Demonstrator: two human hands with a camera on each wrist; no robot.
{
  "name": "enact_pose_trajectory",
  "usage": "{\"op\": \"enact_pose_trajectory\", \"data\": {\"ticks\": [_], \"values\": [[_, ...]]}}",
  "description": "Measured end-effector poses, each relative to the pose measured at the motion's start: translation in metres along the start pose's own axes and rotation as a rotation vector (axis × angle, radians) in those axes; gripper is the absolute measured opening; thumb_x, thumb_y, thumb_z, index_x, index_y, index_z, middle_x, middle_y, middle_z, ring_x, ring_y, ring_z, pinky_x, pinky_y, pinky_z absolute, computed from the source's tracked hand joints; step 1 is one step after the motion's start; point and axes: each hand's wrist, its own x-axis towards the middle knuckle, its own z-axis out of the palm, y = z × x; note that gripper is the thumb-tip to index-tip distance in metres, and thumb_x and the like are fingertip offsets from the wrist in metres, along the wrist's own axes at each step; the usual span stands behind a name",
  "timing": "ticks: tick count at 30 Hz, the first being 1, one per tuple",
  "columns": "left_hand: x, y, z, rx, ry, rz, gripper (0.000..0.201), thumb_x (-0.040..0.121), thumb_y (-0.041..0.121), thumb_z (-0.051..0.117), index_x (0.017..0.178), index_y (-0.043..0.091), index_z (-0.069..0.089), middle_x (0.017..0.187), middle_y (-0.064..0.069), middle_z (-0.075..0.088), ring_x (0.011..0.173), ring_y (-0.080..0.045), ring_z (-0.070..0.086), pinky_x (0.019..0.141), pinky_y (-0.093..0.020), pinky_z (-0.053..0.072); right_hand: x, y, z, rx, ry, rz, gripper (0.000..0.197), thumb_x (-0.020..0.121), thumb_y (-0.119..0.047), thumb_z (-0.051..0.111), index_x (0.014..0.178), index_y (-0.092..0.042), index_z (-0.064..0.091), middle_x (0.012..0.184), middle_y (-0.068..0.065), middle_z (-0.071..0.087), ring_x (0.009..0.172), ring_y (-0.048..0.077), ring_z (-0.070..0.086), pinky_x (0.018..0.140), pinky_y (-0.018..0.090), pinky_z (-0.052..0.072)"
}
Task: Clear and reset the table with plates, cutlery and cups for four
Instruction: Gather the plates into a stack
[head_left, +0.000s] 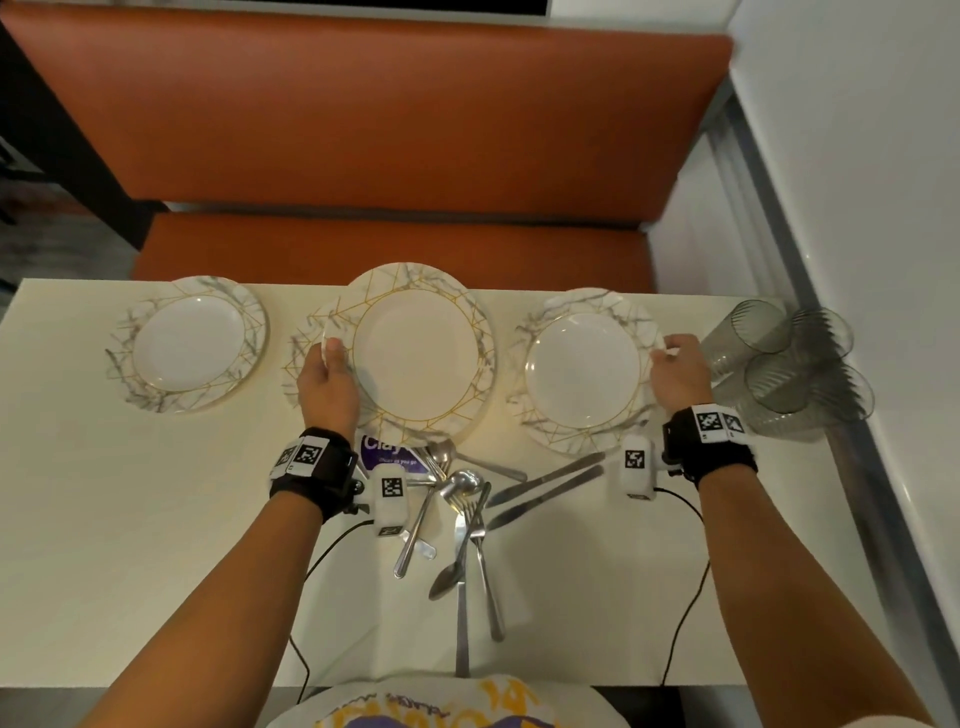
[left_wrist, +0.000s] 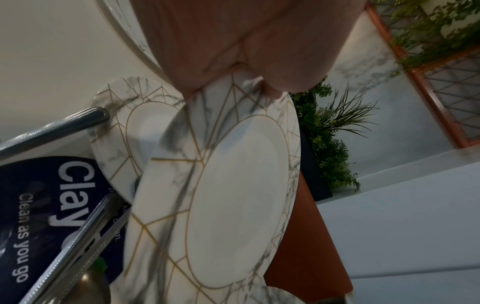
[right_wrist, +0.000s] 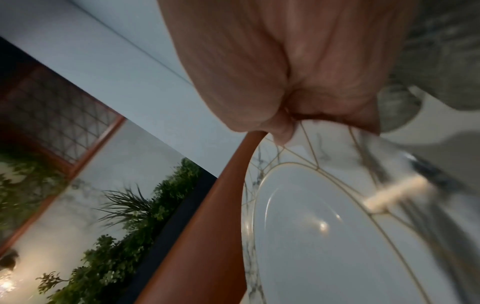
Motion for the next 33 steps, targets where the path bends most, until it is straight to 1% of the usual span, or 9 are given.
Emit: {"op": "enact_pose_trajectory", "data": {"ticks": [5, 8, 11, 15, 21, 25, 27, 30, 33], "values": [[0.002, -0.01, -0.009, 0.009, -0.026, 0.016, 0.049, 0.109, 0.043, 0.039, 0.145, 0.013, 0.053, 0.146, -0.002, 0.055, 0.132, -0.015, 0.048, 0.112, -0.032, 0.037, -0.013, -0.026, -0.033, 0.05, 0.122, -0.128, 0.026, 0.104, -0.011, 0.041, 0.129, -0.011, 0.049, 0.108, 0.008, 0.055, 0.093, 0.025, 0.054, 0.079, 0.032, 0.041], [0.001, -0.018, -0.017, -0.036, -0.055, -0.033, 0.045, 0.109, 0.041, 0.041, 0.14, 0.012, 0.057, 0.138, 0.001, 0.058, 0.128, -0.014, 0.05, 0.107, -0.03, 0.037, -0.028, -0.04, -0.023, 0.008, 0.081, -0.172, 0.025, 0.104, -0.015, 0.042, 0.127, -0.014, 0.052, 0.107, 0.005, 0.056, 0.093, 0.023, 0.053, 0.081, 0.032, 0.041], [0.003, -0.029, -0.027, -0.108, -0.085, -0.156, 0.052, 0.107, 0.044, 0.046, 0.148, 0.013, 0.052, 0.15, -0.003, 0.053, 0.14, -0.021, 0.047, 0.119, -0.039, 0.035, -0.046, -0.047, 0.011, 0.033, -0.017, -0.194, 0.025, 0.102, -0.014, 0.044, 0.124, -0.016, 0.055, 0.108, 0.005, 0.059, 0.093, 0.026, 0.057, 0.078, 0.033, 0.044], [0.012, -0.038, -0.053, -0.179, -0.128, -0.331, 0.054, 0.104, 0.046, 0.049, 0.144, 0.012, 0.055, 0.149, -0.022, 0.053, 0.137, -0.041, 0.05, 0.116, -0.054, 0.039, -0.079, -0.055, 0.071, 0.076, -0.115, -0.16, 0.022, 0.1, -0.018, 0.046, 0.117, -0.023, 0.058, 0.12, 0.012, 0.063, 0.101, 0.033, 0.062, 0.085, 0.04, 0.053], [0.043, -0.052, -0.109, -0.17, -0.165, -0.46, 0.048, 0.108, 0.045, 0.042, 0.141, 0.014, 0.057, 0.136, -0.008, 0.058, 0.116, -0.027, 0.054, 0.101, -0.039, 0.044, -0.141, -0.079, 0.158, 0.106, -0.143, -0.119, 0.025, 0.103, -0.016, 0.043, 0.124, -0.013, 0.055, 0.123, 0.013, 0.062, 0.109, 0.031, 0.058, 0.095, 0.04, 0.049], [0.061, -0.058, -0.145, -0.135, -0.185, -0.536, 0.052, 0.107, 0.043, 0.047, 0.143, 0.006, 0.054, 0.142, -0.015, 0.057, 0.131, -0.035, 0.053, 0.107, -0.046, 0.044, -0.18, -0.093, 0.213, 0.085, -0.194, -0.053, 0.029, 0.106, -0.017, 0.04, 0.132, -0.011, 0.05, 0.125, 0.017, 0.061, 0.1, 0.025, 0.054, 0.086, 0.028, 0.04], [0.067, -0.059, -0.159, -0.182, -0.212, -0.566, 0.053, 0.106, 0.045, 0.047, 0.146, 0.009, 0.054, 0.145, -0.014, 0.056, 0.135, -0.036, 0.052, 0.106, -0.045, 0.046, -0.197, -0.101, 0.237, 0.083, -0.22, -0.017, 0.033, 0.105, -0.016, 0.04, 0.136, -0.012, 0.05, 0.13, 0.017, 0.06, 0.109, 0.029, 0.057, 0.086, 0.026, 0.039], [0.077, -0.06, -0.178, -0.246, -0.259, -0.554, 0.059, 0.104, 0.051, 0.045, 0.155, 0.02, 0.042, 0.159, -0.001, 0.041, 0.148, -0.031, 0.037, 0.118, -0.046, 0.031, -0.217, -0.113, 0.265, 0.059, -0.224, 0.007, 0.039, 0.105, -0.013, 0.041, 0.141, -0.016, 0.053, 0.138, 0.014, 0.059, 0.125, 0.031, 0.055, 0.097, 0.029, 0.043], [0.1, -0.078, -0.197, -0.341, -0.305, -0.531, 0.071, 0.08, 0.061, 0.067, 0.144, 0.032, 0.054, 0.155, 0.005, 0.05, 0.142, -0.026, 0.046, 0.118, -0.054, 0.033, -0.226, -0.126, 0.283, 0.069, -0.168, 0.036, 0.038, 0.104, -0.015, 0.045, 0.138, -0.018, 0.06, 0.141, 0.011, 0.059, 0.129, 0.031, 0.055, 0.109, 0.035, 0.044]]}}
